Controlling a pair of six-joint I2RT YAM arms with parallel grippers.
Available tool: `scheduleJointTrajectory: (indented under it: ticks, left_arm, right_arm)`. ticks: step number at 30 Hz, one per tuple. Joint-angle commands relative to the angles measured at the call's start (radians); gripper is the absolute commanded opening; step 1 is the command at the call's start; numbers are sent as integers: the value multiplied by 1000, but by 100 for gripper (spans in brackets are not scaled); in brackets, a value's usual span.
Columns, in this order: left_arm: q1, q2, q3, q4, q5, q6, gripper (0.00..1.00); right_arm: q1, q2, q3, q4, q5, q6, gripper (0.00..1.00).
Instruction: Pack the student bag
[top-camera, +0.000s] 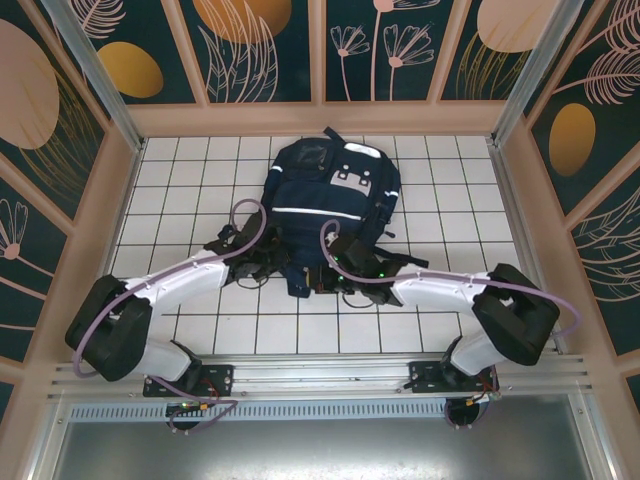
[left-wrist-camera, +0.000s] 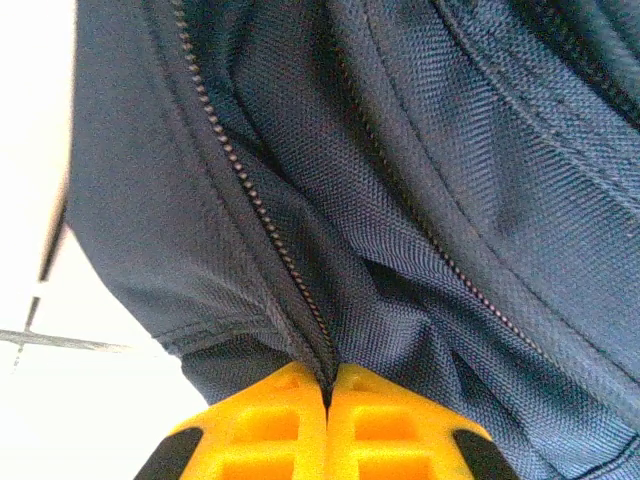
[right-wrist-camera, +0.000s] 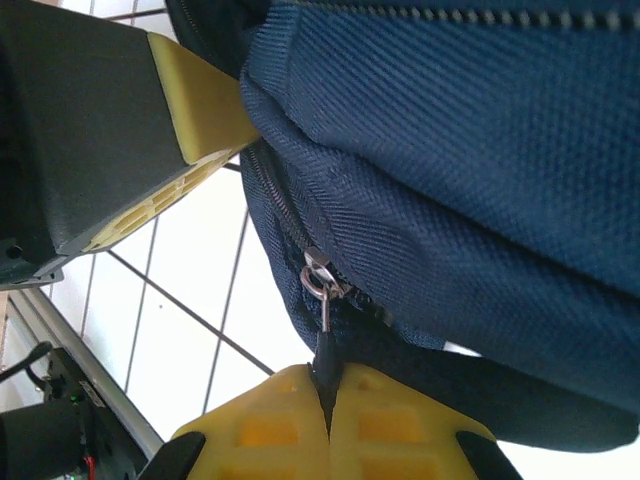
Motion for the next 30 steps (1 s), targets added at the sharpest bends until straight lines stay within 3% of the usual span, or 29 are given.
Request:
scheduleJointTrajectory:
  ticks: [1, 11, 30]
  left_arm:
    - [46, -47, 34, -85, -76, 112, 0]
    - [119, -47, 19, -117, -108, 166, 0]
    - [136, -26, -3, -99, -152, 166, 0]
  right_arm:
    - [22, 61, 82, 41, -25, -13, 0]
    - [55, 172, 166, 11, 8, -13, 0]
    - [71, -106, -105, -70, 140, 3, 0]
